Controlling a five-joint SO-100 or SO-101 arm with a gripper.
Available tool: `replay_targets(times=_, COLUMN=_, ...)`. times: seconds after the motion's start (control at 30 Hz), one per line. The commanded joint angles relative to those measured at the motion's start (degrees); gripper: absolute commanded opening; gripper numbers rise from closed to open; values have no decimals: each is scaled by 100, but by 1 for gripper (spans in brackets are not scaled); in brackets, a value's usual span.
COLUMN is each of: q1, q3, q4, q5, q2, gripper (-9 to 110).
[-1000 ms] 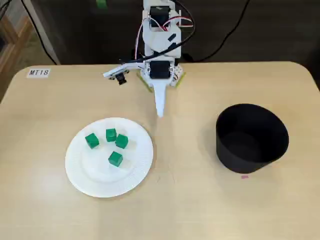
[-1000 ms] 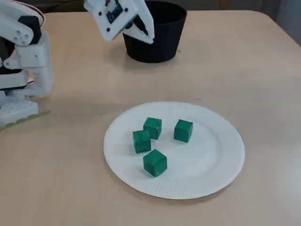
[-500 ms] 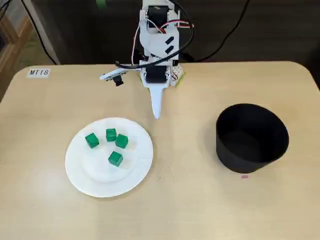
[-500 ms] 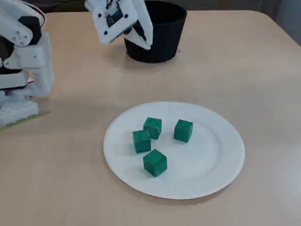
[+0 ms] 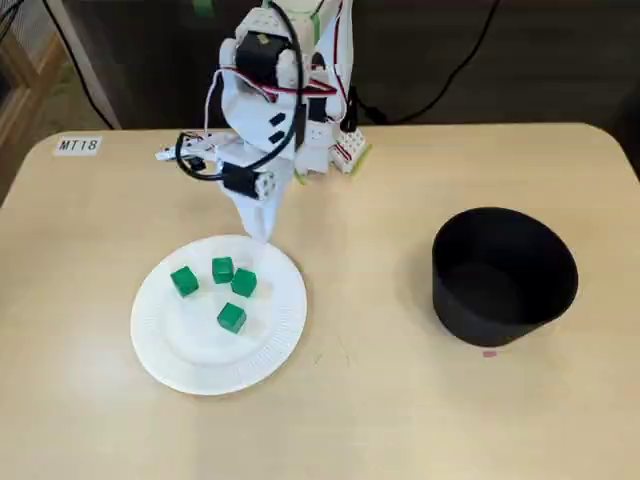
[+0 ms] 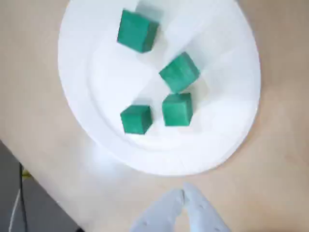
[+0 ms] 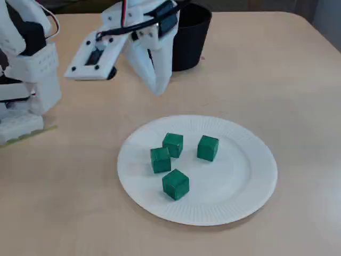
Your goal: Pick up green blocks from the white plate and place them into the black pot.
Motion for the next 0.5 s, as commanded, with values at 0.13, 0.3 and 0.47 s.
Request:
replay_targets(times=0.13, q1=817, q3=-439, q4=-9, q5=378, q2=-624, gripper=-2)
replay_targets(times=0.3, q1=1222, q3=-545, q4=-44, q5=308, q2=-949, gripper=-2)
replay_targets(times=0.47, q1=1169, q3=-1169, q4=176, q5=-53, q2=-1872, gripper=7)
